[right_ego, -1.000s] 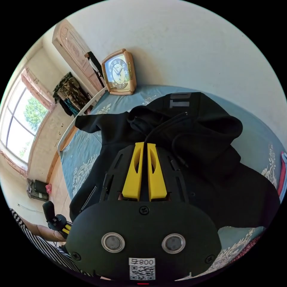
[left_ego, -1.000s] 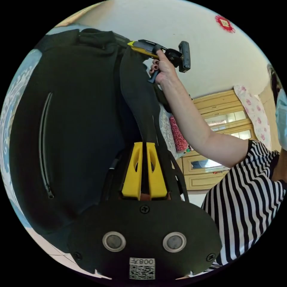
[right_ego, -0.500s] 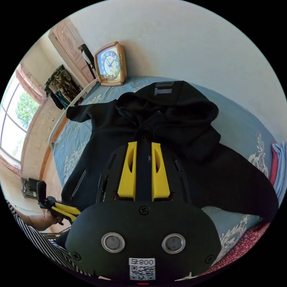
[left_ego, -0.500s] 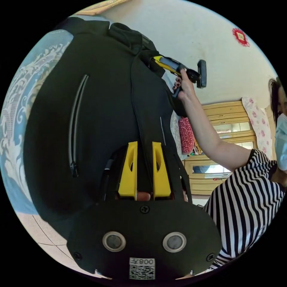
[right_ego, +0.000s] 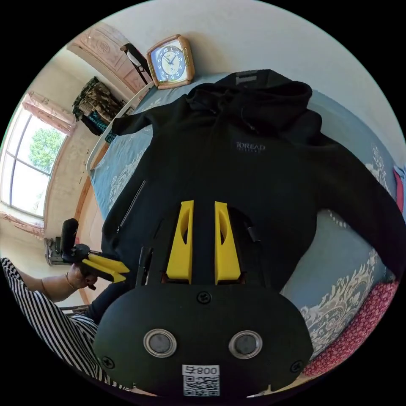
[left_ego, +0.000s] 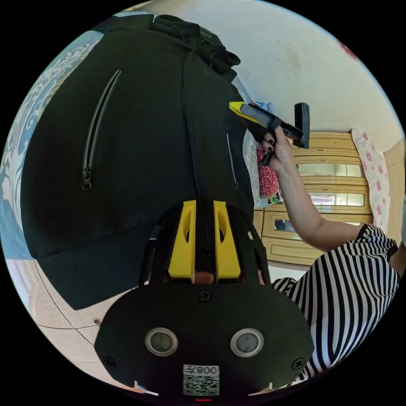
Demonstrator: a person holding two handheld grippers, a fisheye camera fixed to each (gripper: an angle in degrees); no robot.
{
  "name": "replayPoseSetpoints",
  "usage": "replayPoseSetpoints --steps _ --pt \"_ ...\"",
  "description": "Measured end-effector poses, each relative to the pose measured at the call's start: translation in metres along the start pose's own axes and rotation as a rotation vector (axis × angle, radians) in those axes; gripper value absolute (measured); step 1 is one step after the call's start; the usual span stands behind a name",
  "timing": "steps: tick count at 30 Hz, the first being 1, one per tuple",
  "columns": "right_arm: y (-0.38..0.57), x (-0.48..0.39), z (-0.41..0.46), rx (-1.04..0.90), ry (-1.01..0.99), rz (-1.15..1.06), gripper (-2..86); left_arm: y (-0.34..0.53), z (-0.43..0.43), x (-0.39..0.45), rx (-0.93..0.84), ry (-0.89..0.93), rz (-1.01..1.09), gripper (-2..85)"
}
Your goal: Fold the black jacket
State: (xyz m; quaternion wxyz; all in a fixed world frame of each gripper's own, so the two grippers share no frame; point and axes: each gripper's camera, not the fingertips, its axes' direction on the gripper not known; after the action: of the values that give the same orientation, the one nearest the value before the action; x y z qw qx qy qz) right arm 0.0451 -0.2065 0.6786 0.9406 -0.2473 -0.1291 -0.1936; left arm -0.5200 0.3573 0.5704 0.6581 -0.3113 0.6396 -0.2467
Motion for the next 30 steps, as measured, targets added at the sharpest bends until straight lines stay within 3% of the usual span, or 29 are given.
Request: replayPoseSetpoints --steps 9,16,20,25,30 --pt "-0.116 0.003 0.06 -0.004 0.209 -0.061 1.5 0.0 0.033 -0.011 -0.071 0.055 0.018 3.9" --pt "-0.143 0.036 0.073 -0.006 0.213 0.0 0.2 -0.004 0.027 -0.003 0.01 0.083 0.088 3.2" --pt "-0.143 0.043 0.08 -0.058 0.209 -0.003 0.2 -0.007 0.046 -0.012 -0.05 -0.026 0.072 3.9" --pt "-0.119 0.056 0.056 -0.036 0.187 0.013 1.8 0.011 0.048 -0.022 0.03 0.086 0.02 6.6" --pt "-0.05 0.066 0.01 0.021 0.126 0.025 6.9 0.034 0.038 -0.021 0.085 0.01 -0.006 7.4"
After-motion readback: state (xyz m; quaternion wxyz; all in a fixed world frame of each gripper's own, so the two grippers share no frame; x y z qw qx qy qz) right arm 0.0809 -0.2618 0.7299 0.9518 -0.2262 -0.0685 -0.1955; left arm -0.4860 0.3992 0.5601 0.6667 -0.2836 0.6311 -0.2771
